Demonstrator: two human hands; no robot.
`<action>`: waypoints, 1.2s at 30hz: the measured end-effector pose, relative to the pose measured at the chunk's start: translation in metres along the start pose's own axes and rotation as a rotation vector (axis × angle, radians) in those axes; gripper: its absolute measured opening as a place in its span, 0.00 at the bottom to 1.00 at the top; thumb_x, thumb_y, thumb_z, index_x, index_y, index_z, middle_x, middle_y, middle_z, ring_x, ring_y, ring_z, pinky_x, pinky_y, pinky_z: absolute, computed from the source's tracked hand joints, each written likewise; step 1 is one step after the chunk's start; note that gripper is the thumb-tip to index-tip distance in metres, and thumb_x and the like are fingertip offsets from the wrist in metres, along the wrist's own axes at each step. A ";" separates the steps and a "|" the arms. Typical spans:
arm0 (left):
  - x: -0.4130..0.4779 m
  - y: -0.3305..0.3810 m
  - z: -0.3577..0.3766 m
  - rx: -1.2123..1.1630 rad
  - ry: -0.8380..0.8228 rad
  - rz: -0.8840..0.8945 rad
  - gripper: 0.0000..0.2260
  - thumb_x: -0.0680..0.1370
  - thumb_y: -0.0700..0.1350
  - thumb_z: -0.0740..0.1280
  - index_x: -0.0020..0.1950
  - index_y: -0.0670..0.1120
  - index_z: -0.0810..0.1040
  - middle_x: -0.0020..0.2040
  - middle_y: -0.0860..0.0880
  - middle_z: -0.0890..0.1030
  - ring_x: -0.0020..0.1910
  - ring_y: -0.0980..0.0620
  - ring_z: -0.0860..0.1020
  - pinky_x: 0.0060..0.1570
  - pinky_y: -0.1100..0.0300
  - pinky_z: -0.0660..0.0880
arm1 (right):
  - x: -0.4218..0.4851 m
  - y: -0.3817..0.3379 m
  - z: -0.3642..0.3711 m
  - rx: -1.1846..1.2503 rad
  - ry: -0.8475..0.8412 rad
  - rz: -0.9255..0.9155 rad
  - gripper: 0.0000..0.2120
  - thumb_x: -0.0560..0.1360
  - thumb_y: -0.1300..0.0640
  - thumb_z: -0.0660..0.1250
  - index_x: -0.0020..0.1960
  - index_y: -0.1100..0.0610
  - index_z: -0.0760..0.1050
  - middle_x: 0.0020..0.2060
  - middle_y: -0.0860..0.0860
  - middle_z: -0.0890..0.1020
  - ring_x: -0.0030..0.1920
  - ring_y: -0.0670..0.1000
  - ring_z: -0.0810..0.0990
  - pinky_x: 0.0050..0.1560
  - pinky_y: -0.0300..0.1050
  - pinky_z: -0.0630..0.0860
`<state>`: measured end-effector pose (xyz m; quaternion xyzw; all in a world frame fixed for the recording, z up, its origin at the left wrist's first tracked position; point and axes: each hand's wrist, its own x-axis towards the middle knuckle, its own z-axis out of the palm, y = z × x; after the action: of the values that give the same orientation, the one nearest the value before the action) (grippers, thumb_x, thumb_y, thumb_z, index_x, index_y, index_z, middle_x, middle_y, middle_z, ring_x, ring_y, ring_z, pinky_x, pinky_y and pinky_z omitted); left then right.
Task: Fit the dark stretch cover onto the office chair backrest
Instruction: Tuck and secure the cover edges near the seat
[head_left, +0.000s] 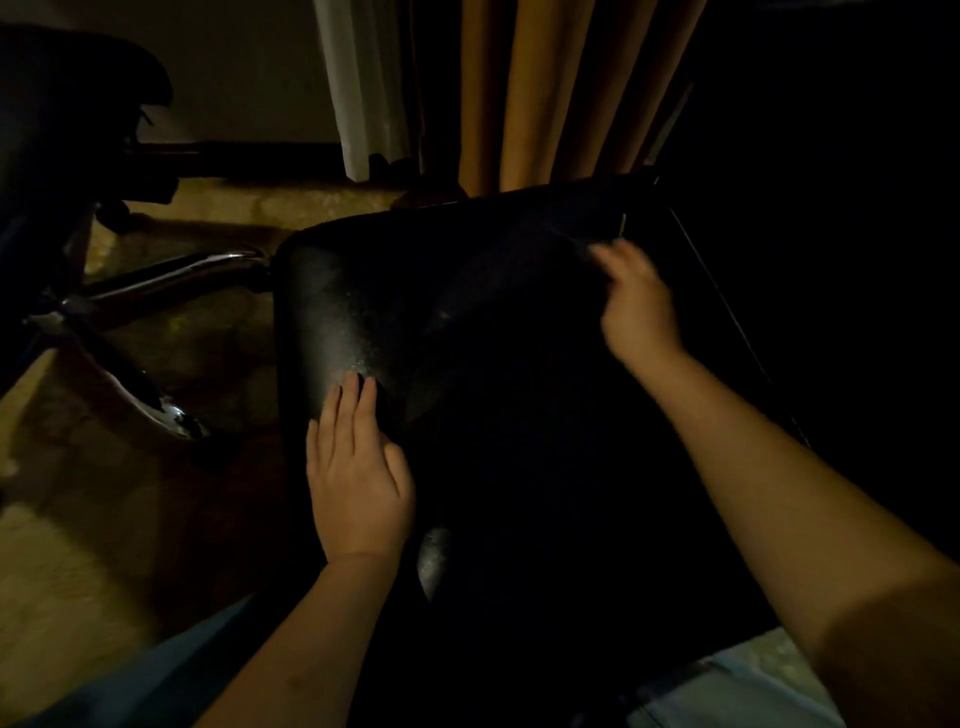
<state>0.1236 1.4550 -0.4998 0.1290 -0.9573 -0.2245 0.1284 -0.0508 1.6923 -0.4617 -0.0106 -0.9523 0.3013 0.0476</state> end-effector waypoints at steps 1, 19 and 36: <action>0.000 0.000 0.000 0.003 -0.002 0.001 0.26 0.77 0.45 0.48 0.75 0.44 0.63 0.76 0.47 0.62 0.76 0.52 0.55 0.75 0.49 0.52 | 0.012 0.015 -0.014 -0.007 0.063 0.127 0.28 0.75 0.74 0.52 0.72 0.58 0.67 0.74 0.58 0.62 0.72 0.57 0.63 0.71 0.40 0.55; 0.002 -0.002 0.002 0.017 -0.007 -0.001 0.27 0.75 0.44 0.49 0.75 0.43 0.63 0.76 0.47 0.62 0.76 0.52 0.56 0.75 0.51 0.50 | 0.031 -0.032 0.039 0.033 -0.161 -0.269 0.28 0.73 0.74 0.53 0.69 0.56 0.71 0.72 0.58 0.65 0.72 0.57 0.64 0.73 0.43 0.56; 0.002 -0.001 0.003 0.026 -0.010 0.002 0.28 0.73 0.43 0.51 0.74 0.42 0.65 0.75 0.46 0.63 0.75 0.50 0.58 0.74 0.50 0.52 | 0.045 -0.151 0.107 0.012 -0.374 -0.393 0.28 0.73 0.72 0.57 0.69 0.51 0.72 0.73 0.51 0.65 0.72 0.52 0.64 0.71 0.42 0.60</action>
<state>0.1209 1.4549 -0.5025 0.1287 -0.9609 -0.2128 0.1220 -0.1051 1.5092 -0.4584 0.2303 -0.9266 0.2886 -0.0718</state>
